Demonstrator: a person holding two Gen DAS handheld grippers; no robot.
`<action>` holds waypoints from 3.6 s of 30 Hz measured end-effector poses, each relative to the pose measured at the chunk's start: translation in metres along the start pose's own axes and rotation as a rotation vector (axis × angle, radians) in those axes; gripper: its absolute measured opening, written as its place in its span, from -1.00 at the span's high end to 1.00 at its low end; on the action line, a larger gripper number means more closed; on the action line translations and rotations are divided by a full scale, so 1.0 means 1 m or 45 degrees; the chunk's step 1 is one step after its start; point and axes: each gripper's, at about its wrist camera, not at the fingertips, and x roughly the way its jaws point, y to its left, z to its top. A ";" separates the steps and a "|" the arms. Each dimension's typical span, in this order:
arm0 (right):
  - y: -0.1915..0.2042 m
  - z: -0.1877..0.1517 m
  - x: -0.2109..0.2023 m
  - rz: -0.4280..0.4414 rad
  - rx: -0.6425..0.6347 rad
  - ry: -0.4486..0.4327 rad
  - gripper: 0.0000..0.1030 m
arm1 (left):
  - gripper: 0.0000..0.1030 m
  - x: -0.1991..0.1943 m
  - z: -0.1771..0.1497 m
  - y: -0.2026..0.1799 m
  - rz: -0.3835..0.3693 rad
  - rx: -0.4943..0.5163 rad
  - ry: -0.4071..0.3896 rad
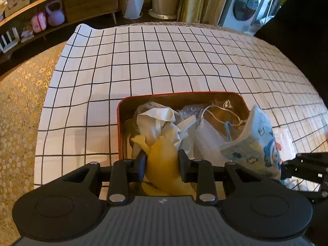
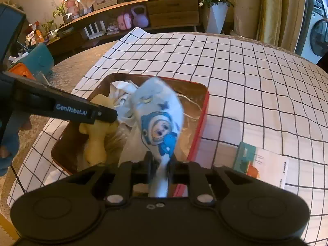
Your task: Organize soft objects
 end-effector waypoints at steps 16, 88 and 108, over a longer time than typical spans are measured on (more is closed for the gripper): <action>0.015 -0.010 -0.042 0.036 -0.101 -0.051 -0.14 | -0.11 -0.041 -0.012 -0.006 -0.020 -0.047 -0.121; -0.008 0.007 -0.017 0.198 0.108 -0.125 0.78 | -0.47 -0.064 -0.066 -0.010 0.023 0.024 -0.244; 0.002 -0.018 -0.043 0.076 -0.085 -0.132 -0.64 | -0.47 -0.063 -0.069 -0.025 0.018 0.076 -0.260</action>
